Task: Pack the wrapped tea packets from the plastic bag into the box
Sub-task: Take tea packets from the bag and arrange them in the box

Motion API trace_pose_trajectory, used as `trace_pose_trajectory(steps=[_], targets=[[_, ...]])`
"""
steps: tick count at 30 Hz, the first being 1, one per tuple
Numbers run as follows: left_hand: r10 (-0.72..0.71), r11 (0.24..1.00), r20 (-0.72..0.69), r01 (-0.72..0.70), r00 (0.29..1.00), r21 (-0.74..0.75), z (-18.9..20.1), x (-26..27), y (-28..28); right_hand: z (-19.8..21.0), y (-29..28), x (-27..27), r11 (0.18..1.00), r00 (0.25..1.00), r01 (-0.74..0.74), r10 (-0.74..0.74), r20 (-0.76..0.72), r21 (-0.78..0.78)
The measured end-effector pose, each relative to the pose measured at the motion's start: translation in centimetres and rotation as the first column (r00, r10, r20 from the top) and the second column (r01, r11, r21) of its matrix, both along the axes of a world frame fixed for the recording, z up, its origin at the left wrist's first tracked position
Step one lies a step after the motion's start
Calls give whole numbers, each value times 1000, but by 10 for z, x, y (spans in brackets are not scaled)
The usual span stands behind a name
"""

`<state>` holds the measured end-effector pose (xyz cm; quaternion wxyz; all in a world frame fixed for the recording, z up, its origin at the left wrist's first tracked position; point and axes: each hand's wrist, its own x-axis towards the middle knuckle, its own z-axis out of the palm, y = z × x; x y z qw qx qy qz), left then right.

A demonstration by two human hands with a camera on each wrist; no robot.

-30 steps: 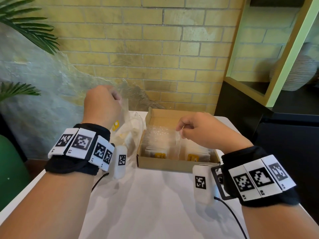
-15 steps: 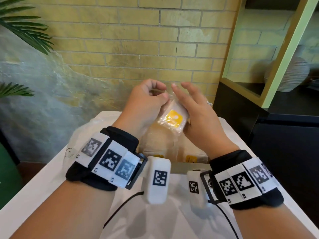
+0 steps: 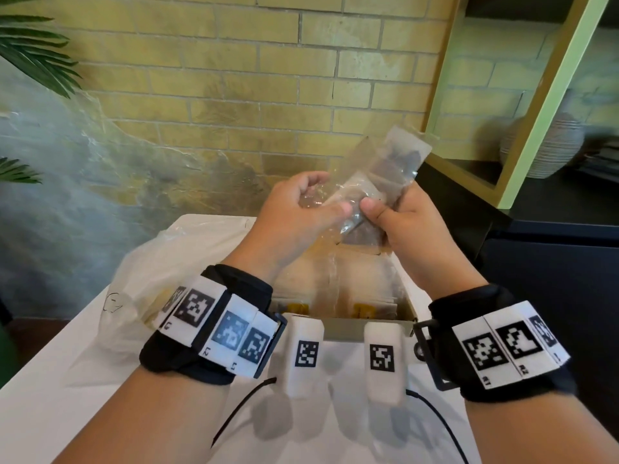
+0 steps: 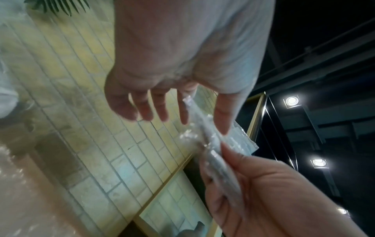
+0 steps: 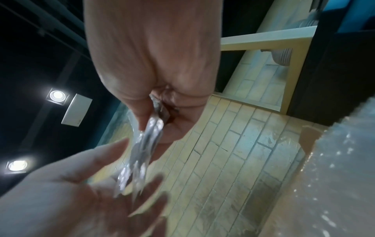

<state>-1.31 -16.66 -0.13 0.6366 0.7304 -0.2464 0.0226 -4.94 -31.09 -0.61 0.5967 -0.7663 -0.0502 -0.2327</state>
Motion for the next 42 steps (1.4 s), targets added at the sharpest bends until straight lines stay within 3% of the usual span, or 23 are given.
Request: trace_pose_trajectory(steps=[4, 10, 17, 19, 21, 24, 26, 30, 36, 42], targets=[[-212, 977, -147, 211, 966, -22, -1, -5, -1, 3, 4, -3, 984, 991, -132, 133, 3, 120], [-215, 976, -150, 206, 965, -72, -4, -4, 2, 4, 11, -8, 982, 993, -103, 112, -49, 157], [-61, 997, -50, 58, 997, -47, -7, 3, 6, 6, 14, -5, 969, 969, 240, -243, 40, 59], [45, 999, 51, -45, 998, -6, -9, 5, 6, 6, 16, -7, 979, 980, 197, -198, 3, 42], [117, 990, 193, -129, 974, 53, -11, 5, 5, 6, 21, -9, 999, 994, 44, -43, -101, 11], [126, 960, 375, -208, 918, 186, -12, 0, 3, 4, 27, -11, 992, 972, -127, 124, -198, 0], [92, 942, 451, -225, 888, 249, -12, -4, 1, 3, 29, -10, 989, 964, -150, 144, -223, -13], [40, 920, 494, -225, 869, 320, -12, -9, -1, 1, 31, -7, 994, 971, -105, 105, -214, 12], [-32, 945, 496, -135, 868, 298, -13, -5, 3, 6, 28, -9, 986, 984, -103, 120, -132, 131], [-17, 933, 474, -157, 880, 325, -11, -2, 7, 7, 19, -6, 941, 989, -65, 106, -107, 333]])
